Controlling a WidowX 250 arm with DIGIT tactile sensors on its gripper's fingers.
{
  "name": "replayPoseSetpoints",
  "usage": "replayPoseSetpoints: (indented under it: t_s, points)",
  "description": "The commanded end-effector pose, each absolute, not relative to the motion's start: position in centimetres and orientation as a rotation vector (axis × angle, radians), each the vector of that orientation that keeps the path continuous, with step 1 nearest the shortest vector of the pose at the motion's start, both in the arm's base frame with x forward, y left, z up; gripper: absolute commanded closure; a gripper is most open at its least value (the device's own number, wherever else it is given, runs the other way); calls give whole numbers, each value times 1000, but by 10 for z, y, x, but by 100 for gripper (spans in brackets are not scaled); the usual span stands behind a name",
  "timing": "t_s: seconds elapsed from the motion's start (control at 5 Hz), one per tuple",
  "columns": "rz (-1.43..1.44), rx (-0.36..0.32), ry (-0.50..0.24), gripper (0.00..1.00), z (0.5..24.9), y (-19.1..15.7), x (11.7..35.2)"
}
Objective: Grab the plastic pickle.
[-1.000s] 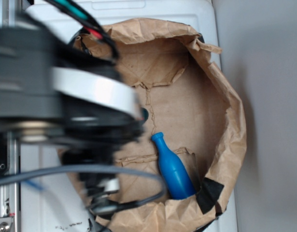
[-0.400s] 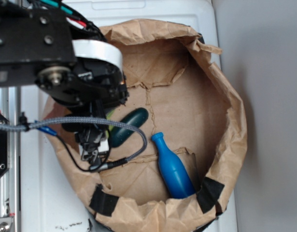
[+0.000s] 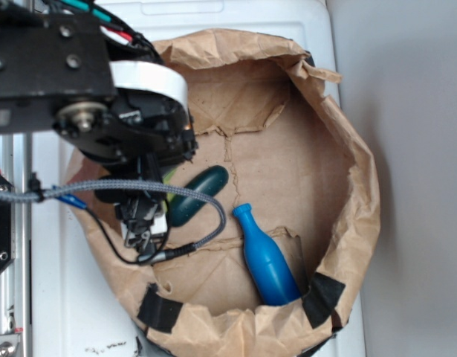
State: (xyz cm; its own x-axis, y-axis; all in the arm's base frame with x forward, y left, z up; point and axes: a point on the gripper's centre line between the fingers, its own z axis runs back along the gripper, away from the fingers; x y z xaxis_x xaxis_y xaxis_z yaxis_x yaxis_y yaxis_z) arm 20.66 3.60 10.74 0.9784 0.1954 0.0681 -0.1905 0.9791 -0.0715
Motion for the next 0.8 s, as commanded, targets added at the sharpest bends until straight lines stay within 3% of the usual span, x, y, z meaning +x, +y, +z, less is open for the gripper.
replayPoseSetpoints:
  t_s: [0.0,0.4,0.6]
  points:
    - [195,-58,-112,0,115,40,210]
    - [191,14,-177,0,74,24,263]
    - [193,28,-198,0,56,23,278]
